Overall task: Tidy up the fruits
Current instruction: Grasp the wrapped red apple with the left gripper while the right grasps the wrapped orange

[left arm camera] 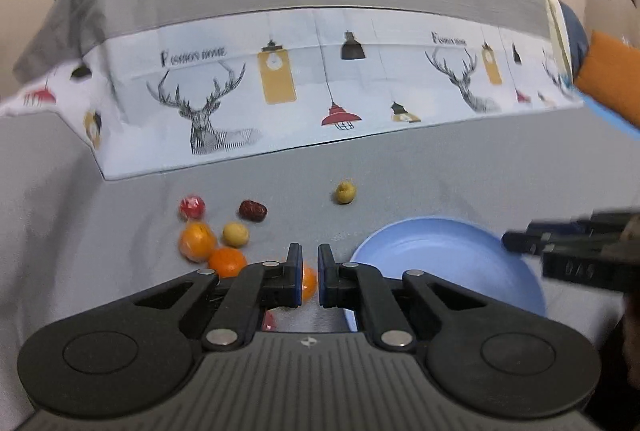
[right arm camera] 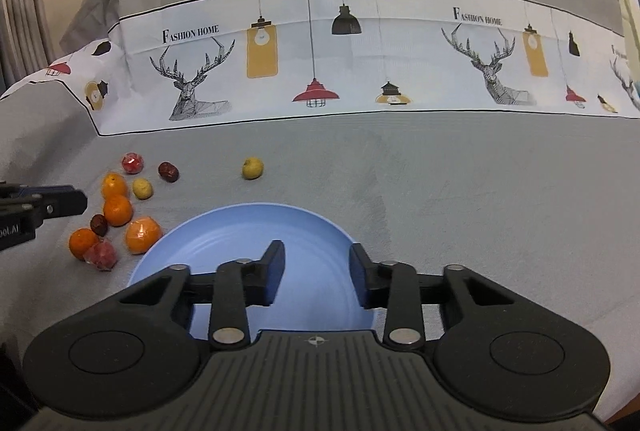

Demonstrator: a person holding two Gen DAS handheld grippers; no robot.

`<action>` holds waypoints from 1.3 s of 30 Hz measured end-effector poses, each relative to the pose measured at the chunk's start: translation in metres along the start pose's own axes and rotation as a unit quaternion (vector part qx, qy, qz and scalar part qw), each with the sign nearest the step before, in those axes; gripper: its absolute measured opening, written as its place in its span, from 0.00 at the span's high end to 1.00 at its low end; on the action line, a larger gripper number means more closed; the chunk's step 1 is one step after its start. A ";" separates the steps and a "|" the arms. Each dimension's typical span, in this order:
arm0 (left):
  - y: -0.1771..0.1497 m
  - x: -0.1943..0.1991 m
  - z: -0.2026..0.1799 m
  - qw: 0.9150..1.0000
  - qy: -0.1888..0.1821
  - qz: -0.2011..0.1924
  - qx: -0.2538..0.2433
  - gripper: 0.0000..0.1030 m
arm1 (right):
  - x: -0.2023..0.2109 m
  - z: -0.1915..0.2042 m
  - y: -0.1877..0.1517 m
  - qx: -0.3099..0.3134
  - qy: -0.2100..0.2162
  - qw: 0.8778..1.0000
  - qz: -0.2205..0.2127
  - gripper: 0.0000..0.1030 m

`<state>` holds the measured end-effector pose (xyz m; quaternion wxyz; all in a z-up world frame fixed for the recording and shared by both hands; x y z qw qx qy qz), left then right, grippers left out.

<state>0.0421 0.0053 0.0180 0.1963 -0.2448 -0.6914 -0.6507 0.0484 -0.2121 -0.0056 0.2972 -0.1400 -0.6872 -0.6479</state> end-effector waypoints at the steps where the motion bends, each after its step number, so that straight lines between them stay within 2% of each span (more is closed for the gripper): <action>1: 0.000 -0.005 0.007 1.000 -0.003 0.015 0.024 0.92 | -0.001 0.003 0.001 0.001 0.004 1.000 0.002 0.71; 5: 0.001 -0.022 0.037 0.992 0.014 0.059 0.107 0.92 | -0.001 0.014 0.006 0.009 0.025 1.000 0.001 0.74; 7: -0.001 -0.029 0.056 0.983 0.017 0.078 0.165 0.92 | 0.001 0.019 0.010 0.009 0.036 0.999 -0.003 0.75; 10: -0.008 -0.037 0.079 0.963 0.008 0.111 0.245 0.92 | 0.003 0.025 0.016 0.007 0.055 0.998 -0.005 0.74; 12: -0.012 -0.040 0.089 0.952 0.009 0.126 0.278 0.92 | 0.004 0.028 0.020 0.005 0.068 0.998 -0.005 0.74; 13: -0.013 -0.041 0.091 0.950 0.013 0.128 0.284 0.92 | 0.004 0.030 0.022 0.005 0.072 0.997 -0.004 0.72; 16: -0.015 -0.044 0.092 0.950 0.019 0.131 0.284 0.86 | 0.003 0.034 0.026 0.003 0.079 0.997 -0.003 0.65; 19: -0.020 -0.054 0.087 0.950 0.026 0.141 0.276 0.72 | 0.001 0.039 0.028 0.004 0.088 0.996 -0.002 0.62; 20: -0.020 -0.057 0.085 0.953 0.034 0.139 0.267 0.63 | 0.000 0.041 0.029 0.006 0.090 0.996 -0.002 0.59; 21: -0.020 -0.058 0.081 0.956 0.045 0.137 0.254 0.61 | -0.001 0.043 0.031 0.008 0.093 0.996 -0.002 0.58; 24: -0.021 -0.060 0.071 0.965 0.064 0.130 0.218 0.60 | -0.007 0.050 0.037 0.011 0.108 0.994 0.001 0.53; 26: -0.022 -0.062 0.069 0.967 0.072 0.127 0.210 0.61 | -0.011 0.054 0.043 0.017 0.115 0.993 0.000 0.49; 31: -0.026 -0.068 0.072 0.963 0.090 0.132 0.215 0.64 | -0.034 0.071 0.057 0.027 0.147 0.989 0.013 0.48; 33: -0.027 -0.066 0.073 0.963 0.091 0.129 0.219 0.70 | -0.046 0.081 0.061 0.034 0.164 0.986 0.027 0.48; 39: -0.024 -0.052 0.080 0.958 0.101 0.112 0.246 0.71 | -0.082 0.106 0.062 0.051 0.185 0.979 0.073 0.44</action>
Point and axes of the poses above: each gripper's, at about its wrist camera, not at the fingertips, and x roughly against the way its jaws point, z to its left, y to its top, the point moved 3 cm from there along -x, roughly the way its jaws point, and after that the axes turned 6 degrees about x, right-handed, at the moved point
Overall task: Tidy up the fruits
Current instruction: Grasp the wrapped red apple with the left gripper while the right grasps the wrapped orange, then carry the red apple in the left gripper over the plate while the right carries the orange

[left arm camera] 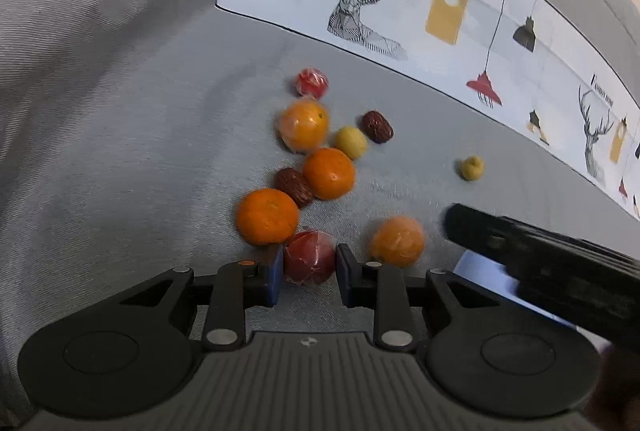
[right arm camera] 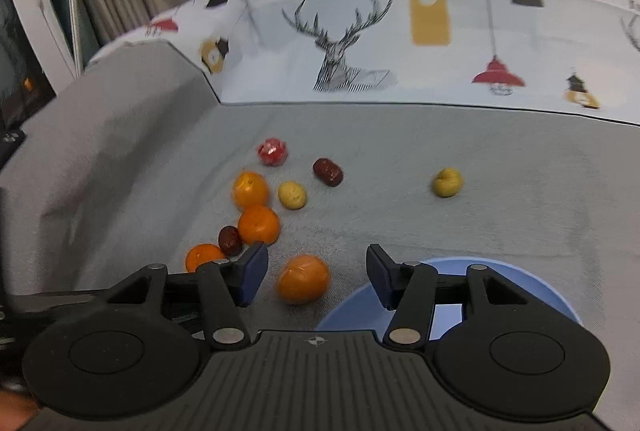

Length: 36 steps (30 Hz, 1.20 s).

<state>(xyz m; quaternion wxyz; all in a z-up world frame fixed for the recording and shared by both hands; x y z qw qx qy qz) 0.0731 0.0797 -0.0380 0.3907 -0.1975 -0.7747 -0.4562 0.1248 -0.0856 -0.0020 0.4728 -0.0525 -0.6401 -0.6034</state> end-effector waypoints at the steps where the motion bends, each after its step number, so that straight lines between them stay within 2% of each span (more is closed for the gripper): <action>1: 0.000 0.001 0.000 1.000 0.002 0.000 0.000 0.71 | -0.007 0.000 0.001 0.001 0.000 1.000 0.008 0.44; 7: -0.002 -0.004 -0.002 1.000 0.019 0.008 -0.010 0.70 | -0.048 0.000 0.002 0.002 0.004 0.998 0.062 0.42; 10: -0.003 -0.006 -0.003 1.000 0.023 0.011 -0.014 0.70 | -0.060 0.004 -0.002 0.019 0.010 0.996 0.085 0.48; 11: -0.003 -0.006 -0.003 1.000 0.024 0.010 -0.017 0.70 | -0.062 0.004 -0.003 0.017 0.019 0.996 0.087 0.59; 12: -0.003 -0.006 -0.004 0.999 0.024 0.009 -0.018 0.70 | -0.062 0.006 -0.003 0.017 0.030 0.996 0.088 0.62; 17: -0.003 -0.003 -0.004 1.000 0.017 0.005 -0.019 0.70 | -0.049 0.011 0.001 0.026 0.042 0.996 0.072 0.63; 22: -0.007 0.011 -0.013 0.999 0.006 -0.020 -0.049 0.71 | -0.006 0.005 0.016 0.014 0.021 0.999 0.023 0.63; 27: -0.011 0.027 -0.025 0.995 -0.016 -0.046 -0.086 0.71 | 0.063 -0.003 0.025 0.012 -0.013 0.999 -0.042 0.63; 31: -0.018 0.038 -0.038 0.990 -0.039 -0.065 -0.119 0.70 | 0.109 -0.019 0.003 0.011 -0.048 0.996 -0.074 0.63; 36: -0.033 0.050 -0.050 0.986 -0.065 -0.058 -0.145 0.71 | 0.136 -0.048 -0.051 -0.041 -0.073 0.993 -0.086 0.63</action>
Point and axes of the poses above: each gripper's, at about its wrist camera, not at the fingertips, and x roughly against the way its jaws point, z to its left, y to its top, the point moved 3 cm from there along -x, roughly the way its jaws point, and after that the axes turned 6 degrees about x, right-handed, at the moved point
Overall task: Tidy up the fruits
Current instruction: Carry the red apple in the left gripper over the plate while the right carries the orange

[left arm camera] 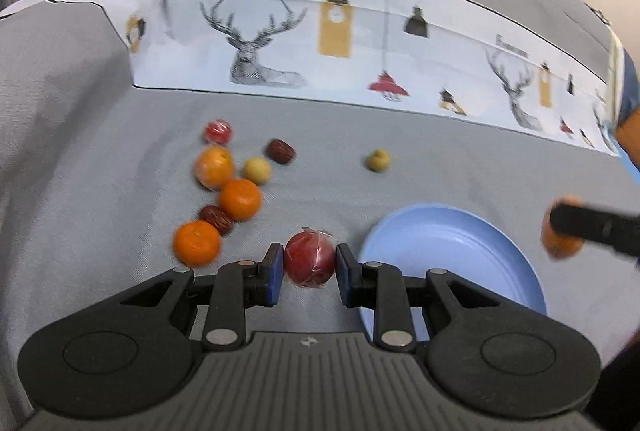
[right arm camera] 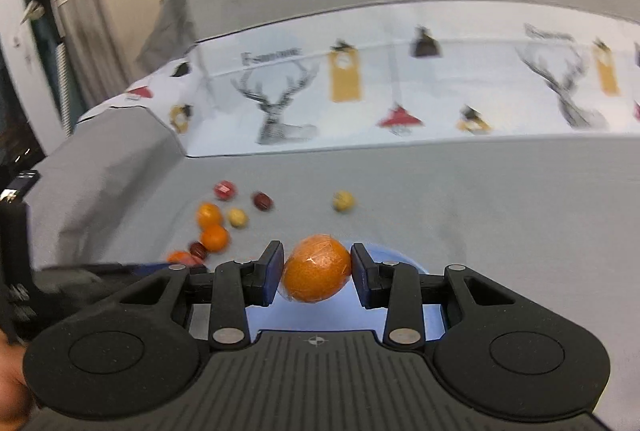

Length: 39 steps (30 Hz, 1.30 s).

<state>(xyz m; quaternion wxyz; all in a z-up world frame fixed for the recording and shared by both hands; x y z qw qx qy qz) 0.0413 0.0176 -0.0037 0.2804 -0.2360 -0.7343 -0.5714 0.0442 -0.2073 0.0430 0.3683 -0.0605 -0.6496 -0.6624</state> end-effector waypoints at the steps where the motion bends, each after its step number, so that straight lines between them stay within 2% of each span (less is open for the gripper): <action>1: -0.003 0.002 -0.003 1.000 -0.004 0.003 -0.001 0.70 | 0.003 -0.002 -0.008 -0.005 -0.005 1.000 0.001 0.63; 5: -0.016 0.009 -0.013 1.000 -0.016 0.015 -0.013 0.71 | 0.013 -0.008 -0.016 0.008 -0.022 0.999 -0.022 0.63; 9: -0.020 0.011 -0.019 0.999 -0.020 0.009 -0.028 0.70 | 0.004 -0.020 -0.025 0.001 -0.042 0.999 -0.005 0.63; 14: -0.021 0.006 -0.017 0.999 -0.028 0.010 -0.023 0.71 | -0.007 -0.017 -0.026 -0.001 -0.040 0.999 0.001 0.63; 22: -0.024 0.004 -0.029 0.997 -0.056 -0.001 -0.050 0.71 | -0.021 -0.011 -0.029 0.008 -0.038 0.999 0.015 0.62; 39: -0.027 -0.002 -0.033 0.996 -0.065 0.005 -0.060 0.71 | -0.027 -0.011 -0.034 0.024 -0.046 0.998 0.027 0.62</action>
Point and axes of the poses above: each gripper's, at about its wrist camera, not at the fingertips, and x roughly against the way its jaws point, z to its left, y to its top, the point moved 3 cm from there along -x, roughly the way its jaws point, and after that the axes turned 6 degrees about x, right-handed, at the moved point
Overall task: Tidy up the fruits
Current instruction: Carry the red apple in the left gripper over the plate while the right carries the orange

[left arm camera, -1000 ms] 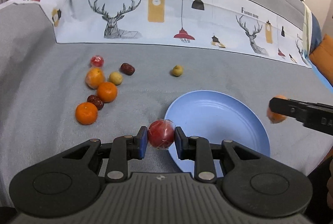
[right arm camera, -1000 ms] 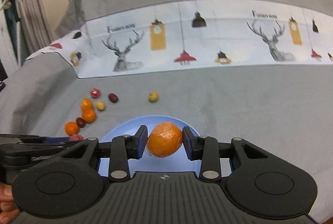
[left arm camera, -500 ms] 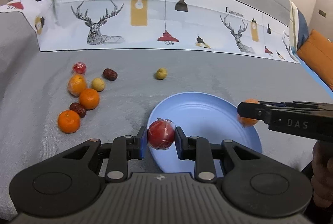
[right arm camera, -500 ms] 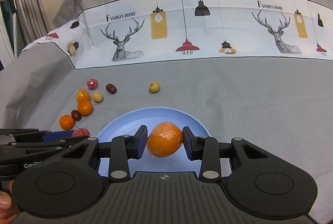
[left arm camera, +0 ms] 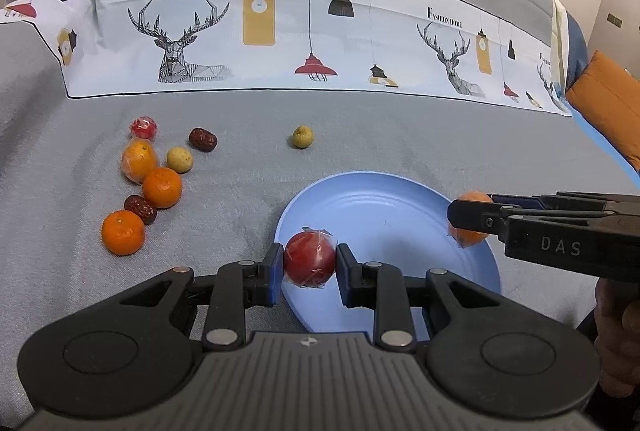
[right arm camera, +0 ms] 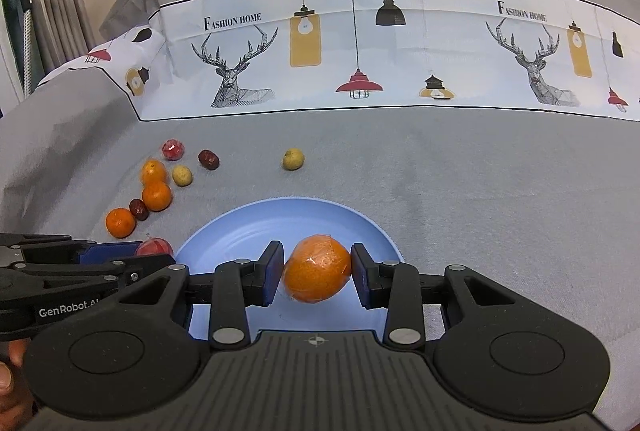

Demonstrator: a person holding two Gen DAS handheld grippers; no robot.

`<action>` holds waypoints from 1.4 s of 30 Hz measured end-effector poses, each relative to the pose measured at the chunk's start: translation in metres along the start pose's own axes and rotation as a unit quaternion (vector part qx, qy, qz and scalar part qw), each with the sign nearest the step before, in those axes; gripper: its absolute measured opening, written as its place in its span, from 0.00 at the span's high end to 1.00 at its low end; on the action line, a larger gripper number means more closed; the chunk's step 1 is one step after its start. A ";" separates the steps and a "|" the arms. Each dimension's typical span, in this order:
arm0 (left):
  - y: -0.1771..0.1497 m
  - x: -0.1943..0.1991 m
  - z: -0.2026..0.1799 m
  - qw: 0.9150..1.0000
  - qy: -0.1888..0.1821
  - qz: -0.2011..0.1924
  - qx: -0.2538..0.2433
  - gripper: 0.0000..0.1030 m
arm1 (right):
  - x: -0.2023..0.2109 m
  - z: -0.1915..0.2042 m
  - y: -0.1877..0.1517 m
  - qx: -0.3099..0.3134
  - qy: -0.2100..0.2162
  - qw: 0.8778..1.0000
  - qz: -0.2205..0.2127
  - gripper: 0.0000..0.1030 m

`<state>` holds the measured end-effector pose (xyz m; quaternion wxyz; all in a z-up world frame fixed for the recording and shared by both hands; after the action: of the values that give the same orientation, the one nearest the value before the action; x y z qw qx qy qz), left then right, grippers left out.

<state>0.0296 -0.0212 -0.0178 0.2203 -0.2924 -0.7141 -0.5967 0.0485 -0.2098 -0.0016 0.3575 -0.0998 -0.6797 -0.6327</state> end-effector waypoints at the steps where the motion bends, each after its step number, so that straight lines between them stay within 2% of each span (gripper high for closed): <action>1: 0.000 0.000 0.000 1.000 0.000 0.000 -0.001 0.70 | 0.000 0.000 0.000 0.002 0.000 1.000 0.000 0.62; 42: -0.003 -0.006 -0.009 1.000 -0.023 0.002 -0.020 0.70 | -0.008 0.006 -0.003 0.025 -0.005 1.000 0.009 0.62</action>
<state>0.0312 -0.0311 -0.0225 0.1994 -0.3121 -0.7062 -0.6034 0.0504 -0.2020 -0.0083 0.3621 -0.1000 -0.6959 -0.6121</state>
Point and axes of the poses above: each gripper's, at about its wrist camera, not at the fingertips, and x roughly against the way its jaws point, z to its left, y to its top, the point moved 3 cm from there along -x, roughly the way its jaws point, and after that the axes turned 6 degrees about x, right-handed, at the moved point
